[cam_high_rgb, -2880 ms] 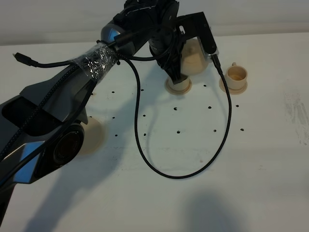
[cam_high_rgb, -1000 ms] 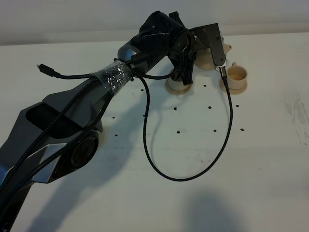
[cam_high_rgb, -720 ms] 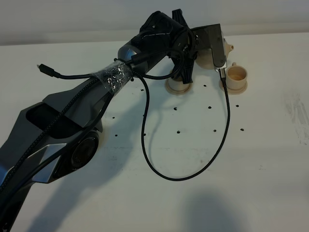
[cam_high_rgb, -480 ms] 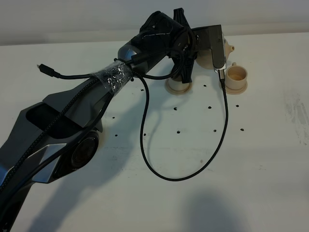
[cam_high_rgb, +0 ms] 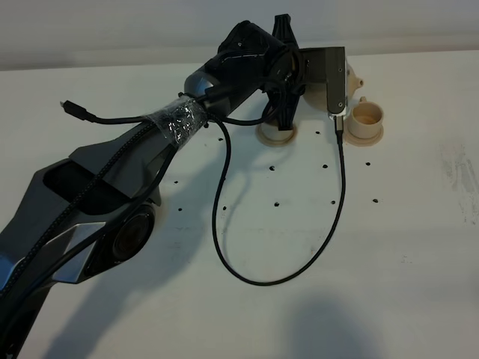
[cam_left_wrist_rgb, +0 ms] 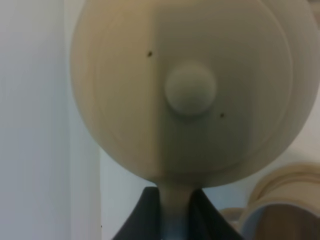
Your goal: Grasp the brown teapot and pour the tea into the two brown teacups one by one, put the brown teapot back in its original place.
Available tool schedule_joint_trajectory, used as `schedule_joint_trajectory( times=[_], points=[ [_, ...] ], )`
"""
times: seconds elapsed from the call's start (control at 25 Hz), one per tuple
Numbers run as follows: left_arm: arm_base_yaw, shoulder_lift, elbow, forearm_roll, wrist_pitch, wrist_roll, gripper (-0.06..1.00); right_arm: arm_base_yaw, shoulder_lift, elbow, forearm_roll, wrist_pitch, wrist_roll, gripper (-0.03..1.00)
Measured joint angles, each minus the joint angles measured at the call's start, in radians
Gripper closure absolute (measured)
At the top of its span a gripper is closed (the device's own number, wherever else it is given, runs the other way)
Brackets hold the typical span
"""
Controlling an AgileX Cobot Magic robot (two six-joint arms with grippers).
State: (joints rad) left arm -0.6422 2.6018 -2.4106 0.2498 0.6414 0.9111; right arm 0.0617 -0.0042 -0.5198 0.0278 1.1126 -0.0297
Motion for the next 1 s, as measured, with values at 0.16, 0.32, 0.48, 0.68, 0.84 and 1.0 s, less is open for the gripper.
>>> schedule_joint_trajectory(
  times=[0.16, 0.32, 0.48, 0.68, 0.84, 1.0],
  points=[
    [0.0, 0.009, 0.0, 0.003, -0.001, 0.032, 0.86, 0.0, 0.0, 0.0, 0.0, 0.0, 0.0, 0.53],
    [0.0, 0.009, 0.0, 0.043, -0.016, 0.04, 0.86, 0.0, 0.0, 0.0, 0.0, 0.0, 0.0, 0.53],
    [0.0, 0.009, 0.0, 0.074, -0.034, 0.042, 0.86, 0.0, 0.0, 0.0, 0.0, 0.0, 0.0, 0.53],
    [0.0, 0.019, 0.0, 0.077, -0.06, 0.051, 0.86, 0.0, 0.0, 0.0, 0.0, 0.0, 0.0, 0.53],
    [0.0, 0.047, 0.0, 0.098, -0.081, 0.052, 0.86, 0.0, 0.0, 0.0, 0.0, 0.0, 0.0, 0.53],
    [-0.003, 0.065, 0.0, 0.131, -0.113, 0.051, 0.86, 0.0, 0.0, 0.0, 0.0, 0.0, 0.0, 0.53]
  ],
)
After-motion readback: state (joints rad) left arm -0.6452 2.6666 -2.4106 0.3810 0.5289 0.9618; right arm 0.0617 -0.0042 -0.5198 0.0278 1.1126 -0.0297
